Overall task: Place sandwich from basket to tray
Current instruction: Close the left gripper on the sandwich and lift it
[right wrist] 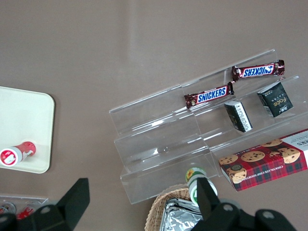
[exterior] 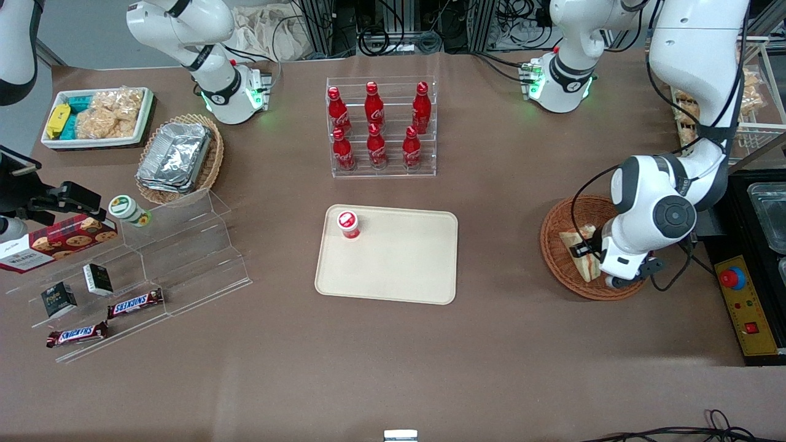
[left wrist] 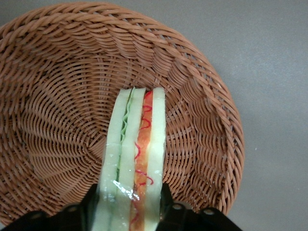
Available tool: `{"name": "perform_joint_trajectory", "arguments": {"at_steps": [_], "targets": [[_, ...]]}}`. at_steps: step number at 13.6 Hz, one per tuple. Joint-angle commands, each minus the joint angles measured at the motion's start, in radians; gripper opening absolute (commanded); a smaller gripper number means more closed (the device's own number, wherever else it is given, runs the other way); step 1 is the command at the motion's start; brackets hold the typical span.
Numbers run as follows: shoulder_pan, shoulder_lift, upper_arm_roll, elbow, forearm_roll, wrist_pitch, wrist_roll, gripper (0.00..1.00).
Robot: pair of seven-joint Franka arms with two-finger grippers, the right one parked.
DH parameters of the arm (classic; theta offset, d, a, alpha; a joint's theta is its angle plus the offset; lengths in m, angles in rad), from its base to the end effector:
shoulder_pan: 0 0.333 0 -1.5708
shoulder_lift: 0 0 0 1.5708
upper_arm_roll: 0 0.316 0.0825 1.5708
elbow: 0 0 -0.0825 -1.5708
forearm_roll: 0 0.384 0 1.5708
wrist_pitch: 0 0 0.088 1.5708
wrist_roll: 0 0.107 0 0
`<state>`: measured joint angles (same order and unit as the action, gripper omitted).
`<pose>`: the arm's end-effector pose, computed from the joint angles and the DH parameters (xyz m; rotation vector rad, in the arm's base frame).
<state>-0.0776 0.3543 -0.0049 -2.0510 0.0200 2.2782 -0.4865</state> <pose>0.5778 -0.0472 0.2543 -3.0298 -0.5988 0.1831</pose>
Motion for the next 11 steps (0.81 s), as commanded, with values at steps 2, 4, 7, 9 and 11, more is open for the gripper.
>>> {"name": "perform_joint_trajectory", "arguments": {"at_steps": [2, 4, 7, 9, 11], "targets": [[-0.013, -0.021, 0.006, 0.003, -0.008, -0.002, -0.018, 0.28], [-0.013, -0.049, 0.006, 0.041, -0.005, -0.058, -0.009, 0.26], [-0.013, -0.103, 0.005, 0.159, 0.001, -0.224, 0.002, 0.26], [-0.017, -0.144, -0.007, 0.230, 0.001, -0.337, 0.002, 0.26], [-0.024, -0.182, -0.021, 0.309, 0.003, -0.455, 0.002, 0.26]]}}
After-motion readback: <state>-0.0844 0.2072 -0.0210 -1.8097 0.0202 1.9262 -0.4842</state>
